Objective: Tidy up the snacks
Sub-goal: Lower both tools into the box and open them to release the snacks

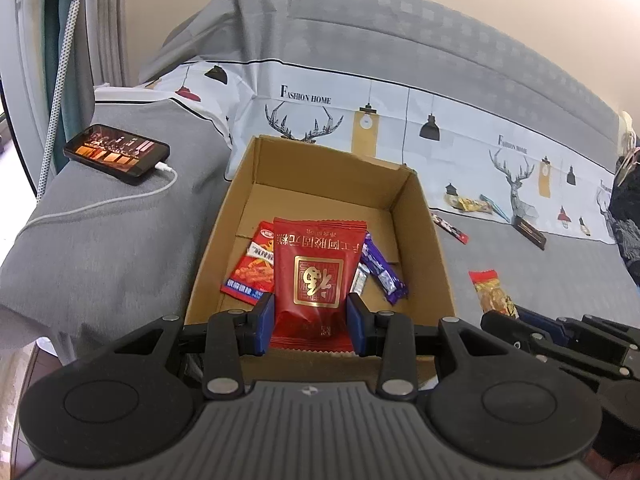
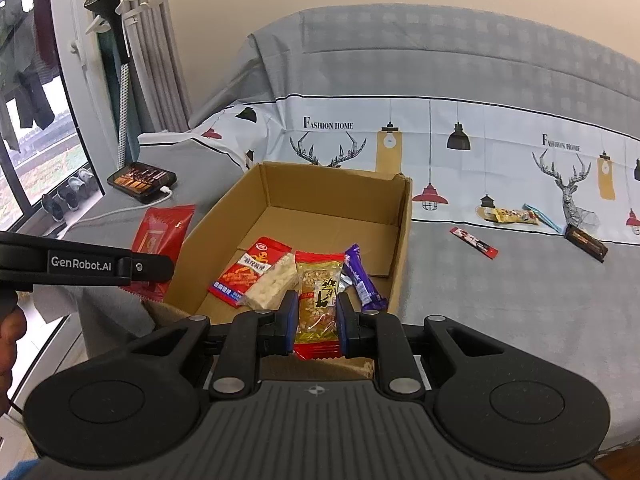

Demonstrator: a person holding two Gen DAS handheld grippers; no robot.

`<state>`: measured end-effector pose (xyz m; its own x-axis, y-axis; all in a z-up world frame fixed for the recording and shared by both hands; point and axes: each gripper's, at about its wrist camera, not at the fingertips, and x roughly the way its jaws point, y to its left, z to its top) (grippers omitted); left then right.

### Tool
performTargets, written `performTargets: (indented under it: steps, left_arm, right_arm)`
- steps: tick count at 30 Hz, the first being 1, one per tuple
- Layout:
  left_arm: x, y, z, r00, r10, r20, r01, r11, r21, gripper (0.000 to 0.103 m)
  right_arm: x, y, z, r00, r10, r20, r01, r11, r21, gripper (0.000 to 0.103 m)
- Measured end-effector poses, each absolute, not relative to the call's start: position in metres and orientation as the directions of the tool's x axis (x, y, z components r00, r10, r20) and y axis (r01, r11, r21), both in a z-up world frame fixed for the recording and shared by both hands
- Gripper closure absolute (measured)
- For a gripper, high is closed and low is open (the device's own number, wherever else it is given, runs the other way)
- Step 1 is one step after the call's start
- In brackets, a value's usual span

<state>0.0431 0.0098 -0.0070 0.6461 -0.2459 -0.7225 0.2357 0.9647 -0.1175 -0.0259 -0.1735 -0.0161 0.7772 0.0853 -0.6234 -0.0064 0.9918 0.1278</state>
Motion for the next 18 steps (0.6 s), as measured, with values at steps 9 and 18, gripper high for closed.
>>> performTargets:
  steps: [9, 18]
  left_arm:
    - [0.087, 0.002, -0.005, 0.658, -0.234, -0.716, 0.221, 0.969, -0.114, 0.061]
    - [0.132, -0.009, -0.028, 0.629, -0.21, -0.749, 0.216, 0.972, -0.091, 0.061]
  right_arm:
    - [0.014, -0.171, -0.023, 0.771, 0.106, -0.628, -0.022, 0.99, 0.14, 0.082]
    - [0.056, -0.179, -0.043, 0.743, 0.098, -0.662, 0.012, 0.987, 0.159, 0.082]
